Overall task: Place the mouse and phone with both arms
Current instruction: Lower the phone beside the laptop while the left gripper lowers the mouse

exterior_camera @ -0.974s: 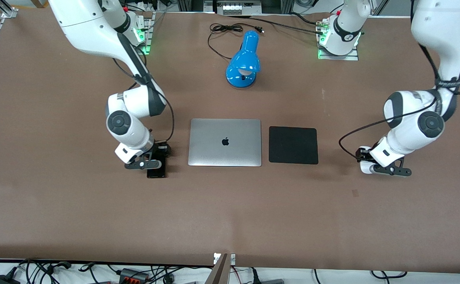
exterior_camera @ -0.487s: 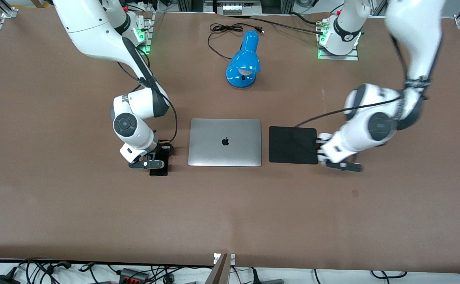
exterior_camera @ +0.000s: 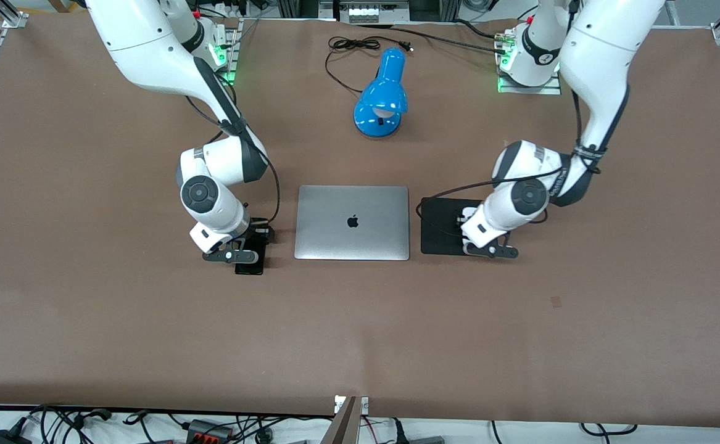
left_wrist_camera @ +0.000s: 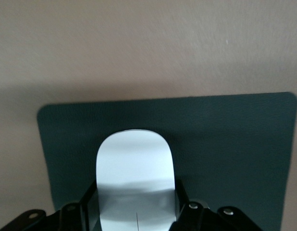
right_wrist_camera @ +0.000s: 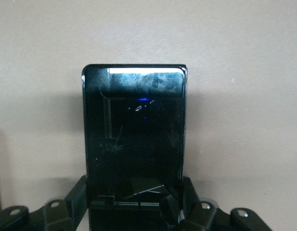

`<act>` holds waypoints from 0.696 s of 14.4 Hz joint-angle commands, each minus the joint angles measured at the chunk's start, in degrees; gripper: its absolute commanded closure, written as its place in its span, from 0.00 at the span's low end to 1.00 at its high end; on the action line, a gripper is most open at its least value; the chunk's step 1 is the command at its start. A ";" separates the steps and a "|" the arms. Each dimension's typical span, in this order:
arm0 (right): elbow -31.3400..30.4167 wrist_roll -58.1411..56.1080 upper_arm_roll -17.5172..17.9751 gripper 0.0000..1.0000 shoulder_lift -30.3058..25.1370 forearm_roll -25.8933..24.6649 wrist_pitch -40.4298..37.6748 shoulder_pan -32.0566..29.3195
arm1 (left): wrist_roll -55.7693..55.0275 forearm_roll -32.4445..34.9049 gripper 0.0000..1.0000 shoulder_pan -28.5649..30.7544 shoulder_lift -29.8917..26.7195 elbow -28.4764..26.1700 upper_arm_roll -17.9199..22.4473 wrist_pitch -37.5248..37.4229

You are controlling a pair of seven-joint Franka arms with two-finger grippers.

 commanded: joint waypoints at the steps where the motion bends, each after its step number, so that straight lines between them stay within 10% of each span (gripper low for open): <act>1: 0.84 1.50 -0.20 0.48 0.90 0.54 0.43 1.28 | -3.27 1.03 0.74 -1.62 -0.02 -1.13 0.09 1.28; 2: 0.85 1.41 -0.29 0.00 0.73 0.54 0.43 0.93 | -3.27 1.03 0.74 -1.53 -0.11 -1.13 0.09 1.28; 6: 2.34 1.76 -0.64 0.00 -3.56 0.54 0.43 -0.31 | -3.27 1.03 0.73 -1.53 -0.11 -1.13 0.09 1.28; 7: 2.77 3.16 -1.07 0.00 -5.58 0.45 0.26 -0.91 | -3.27 1.03 0.61 -1.53 -0.11 -1.13 0.09 1.28; 9: 3.91 3.08 -3.27 0.00 -10.15 0.36 -1.40 -3.28 | -3.18 1.03 0.00 -1.53 -0.89 -0.69 0.35 1.28; 10: 4.62 2.91 -4.06 0.00 -11.91 0.54 -2.81 -5.47 | -3.18 1.11 0.00 -1.18 -1.94 -0.69 0.18 0.84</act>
